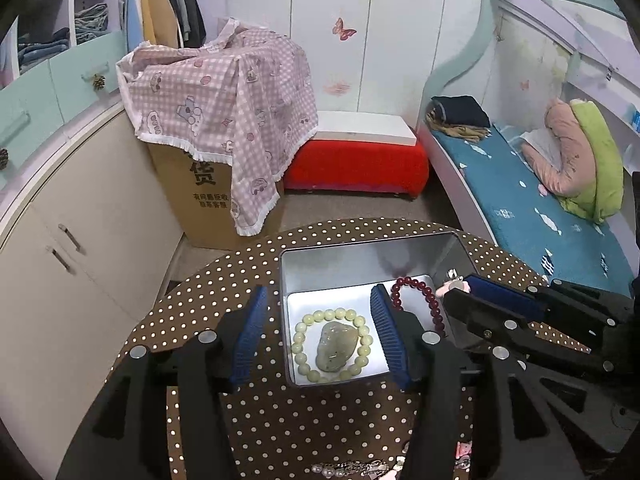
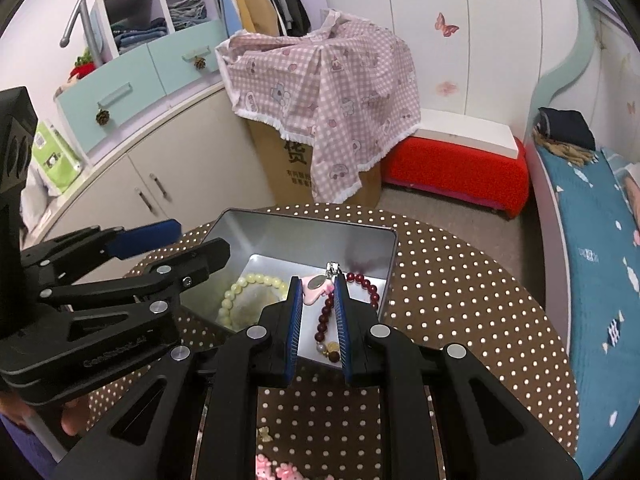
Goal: Organize jewelry
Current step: 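Lower the jade pendant and pink charm into the box and open both tools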
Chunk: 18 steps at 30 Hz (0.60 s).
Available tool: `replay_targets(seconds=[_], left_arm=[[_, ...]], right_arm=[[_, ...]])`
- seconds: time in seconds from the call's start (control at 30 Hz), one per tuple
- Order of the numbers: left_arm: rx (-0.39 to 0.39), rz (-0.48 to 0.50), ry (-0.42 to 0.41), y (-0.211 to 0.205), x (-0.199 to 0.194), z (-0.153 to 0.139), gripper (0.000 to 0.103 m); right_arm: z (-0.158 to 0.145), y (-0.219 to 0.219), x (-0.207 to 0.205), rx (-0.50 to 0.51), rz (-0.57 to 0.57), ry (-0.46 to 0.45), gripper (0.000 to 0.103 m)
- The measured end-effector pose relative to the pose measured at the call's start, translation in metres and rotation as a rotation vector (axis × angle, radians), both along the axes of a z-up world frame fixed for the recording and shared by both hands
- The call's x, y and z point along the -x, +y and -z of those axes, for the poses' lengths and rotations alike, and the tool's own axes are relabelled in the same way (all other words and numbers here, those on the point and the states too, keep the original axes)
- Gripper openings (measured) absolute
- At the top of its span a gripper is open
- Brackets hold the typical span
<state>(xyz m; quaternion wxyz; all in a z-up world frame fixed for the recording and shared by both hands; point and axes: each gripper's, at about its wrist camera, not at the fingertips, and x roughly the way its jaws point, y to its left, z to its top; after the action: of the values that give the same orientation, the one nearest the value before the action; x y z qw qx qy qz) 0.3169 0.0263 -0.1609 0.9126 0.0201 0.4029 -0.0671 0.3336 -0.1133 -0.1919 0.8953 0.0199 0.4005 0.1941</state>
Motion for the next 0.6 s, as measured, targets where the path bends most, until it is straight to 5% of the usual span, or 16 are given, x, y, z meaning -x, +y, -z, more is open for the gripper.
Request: replay_targets(seconds=[0.2, 0.3, 0.6], left_arm=[[0.001, -0.011, -0.007, 0.003, 0.005, -0.004, 0.054], [0.011, -0.028, -0.027, 0.006, 0.013, -0.011, 0.067], [0.051, -0.039, -0.136, 0.010, 0.066, -0.047, 0.077]], right_arm=[[-0.004, -0.003, 0.005, -0.001, 0.024, -0.006, 0.020], [-0.014, -0.007, 0.015, -0.007, 0.041, -0.029, 0.041], [-0.060, -0.025, 0.065, -0.011, 0.058, -0.141, 0.053]])
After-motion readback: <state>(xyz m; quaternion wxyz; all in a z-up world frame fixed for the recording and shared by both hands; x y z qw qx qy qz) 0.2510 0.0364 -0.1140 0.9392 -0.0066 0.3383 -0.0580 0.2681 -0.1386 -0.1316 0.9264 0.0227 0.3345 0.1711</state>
